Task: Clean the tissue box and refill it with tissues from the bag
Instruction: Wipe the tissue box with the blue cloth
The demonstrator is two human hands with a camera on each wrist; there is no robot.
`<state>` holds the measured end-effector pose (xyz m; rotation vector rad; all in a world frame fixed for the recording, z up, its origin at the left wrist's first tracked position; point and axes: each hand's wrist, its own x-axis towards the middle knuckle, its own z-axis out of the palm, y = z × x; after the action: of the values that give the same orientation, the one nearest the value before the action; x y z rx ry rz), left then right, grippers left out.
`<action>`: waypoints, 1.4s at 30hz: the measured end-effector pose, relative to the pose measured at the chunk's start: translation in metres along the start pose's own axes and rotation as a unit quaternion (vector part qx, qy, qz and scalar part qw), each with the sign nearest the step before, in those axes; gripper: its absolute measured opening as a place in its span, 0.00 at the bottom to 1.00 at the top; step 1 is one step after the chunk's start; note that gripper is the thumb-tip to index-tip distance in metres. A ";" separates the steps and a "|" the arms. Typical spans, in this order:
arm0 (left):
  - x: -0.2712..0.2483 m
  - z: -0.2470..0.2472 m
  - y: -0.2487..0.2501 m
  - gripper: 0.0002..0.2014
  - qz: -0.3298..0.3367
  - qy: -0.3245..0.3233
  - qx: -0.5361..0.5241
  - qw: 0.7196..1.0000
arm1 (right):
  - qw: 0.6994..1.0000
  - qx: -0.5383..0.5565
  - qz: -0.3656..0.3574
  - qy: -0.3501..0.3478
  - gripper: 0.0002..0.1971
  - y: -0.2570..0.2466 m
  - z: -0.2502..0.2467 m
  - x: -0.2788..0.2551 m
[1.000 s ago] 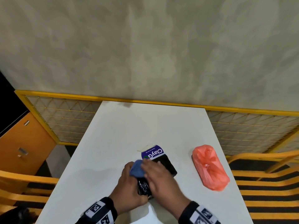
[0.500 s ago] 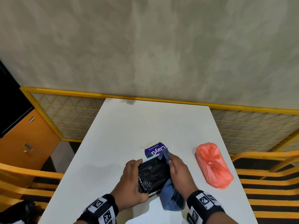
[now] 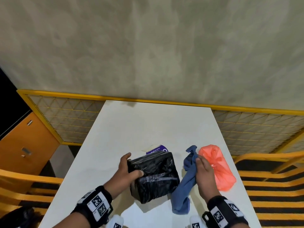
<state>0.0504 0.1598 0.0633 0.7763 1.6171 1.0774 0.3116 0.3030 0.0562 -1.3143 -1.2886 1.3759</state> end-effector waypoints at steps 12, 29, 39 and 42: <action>-0.010 0.017 -0.021 0.35 -0.069 0.053 -0.024 0.996 | 0.861 -0.313 -0.347 -0.203 0.20 -0.024 0.076 -0.074; -0.037 0.030 -0.011 0.21 -0.006 0.065 -0.162 0.985 | 0.723 -0.495 -0.397 -0.274 0.21 0.029 0.090 -0.049; -0.022 0.029 -0.017 0.20 -0.005 0.086 -0.054 0.995 | 0.748 -0.531 -0.339 -0.210 0.24 0.019 0.097 -0.044; -0.024 0.029 -0.019 0.13 -0.007 0.089 -0.041 0.995 | 0.704 -0.517 -0.406 -0.269 0.25 0.020 0.099 -0.052</action>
<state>0.0854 0.1395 0.0523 0.6277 1.7124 1.2249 0.2220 0.2364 0.0379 -0.6633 -2.8464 0.2784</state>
